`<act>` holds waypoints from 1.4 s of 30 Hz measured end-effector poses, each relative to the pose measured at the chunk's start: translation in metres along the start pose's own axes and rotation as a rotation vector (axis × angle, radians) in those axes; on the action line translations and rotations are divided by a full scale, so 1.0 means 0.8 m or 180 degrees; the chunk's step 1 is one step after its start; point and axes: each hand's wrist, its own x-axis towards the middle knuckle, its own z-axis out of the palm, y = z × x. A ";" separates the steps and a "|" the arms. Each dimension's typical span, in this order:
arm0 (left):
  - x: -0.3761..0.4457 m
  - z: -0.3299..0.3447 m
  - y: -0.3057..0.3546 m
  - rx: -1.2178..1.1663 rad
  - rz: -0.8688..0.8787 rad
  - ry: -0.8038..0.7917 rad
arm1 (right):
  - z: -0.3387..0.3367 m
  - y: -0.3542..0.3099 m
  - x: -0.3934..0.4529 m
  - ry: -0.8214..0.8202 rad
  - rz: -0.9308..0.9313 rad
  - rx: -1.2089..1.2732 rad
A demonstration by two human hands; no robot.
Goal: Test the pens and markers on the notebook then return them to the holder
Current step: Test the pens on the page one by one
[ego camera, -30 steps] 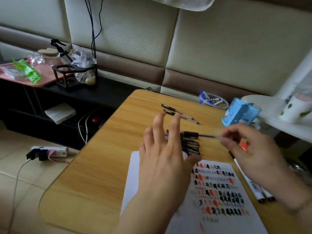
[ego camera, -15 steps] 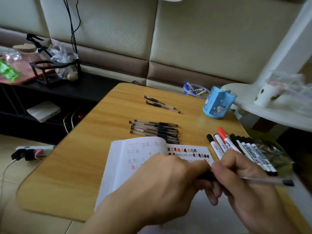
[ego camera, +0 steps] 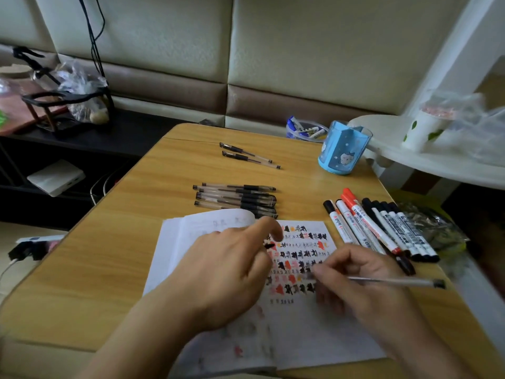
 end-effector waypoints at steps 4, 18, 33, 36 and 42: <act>0.006 0.008 -0.005 0.0518 -0.0069 0.0250 | 0.012 0.019 0.001 0.0283 -0.0202 -0.0373; 0.013 0.016 -0.005 0.0740 -0.0217 0.0326 | 0.018 0.031 0.005 0.0277 -0.0284 -0.0615; 0.017 0.015 -0.011 0.0641 -0.0446 0.0221 | 0.017 0.019 0.007 0.0263 -0.0016 -0.0567; 0.016 0.013 -0.008 0.0555 -0.0480 0.0251 | 0.016 0.007 0.005 0.0366 0.0109 0.0162; 0.014 0.011 -0.005 0.0357 -0.0316 0.0488 | 0.014 -0.005 0.003 0.0104 0.0199 0.1004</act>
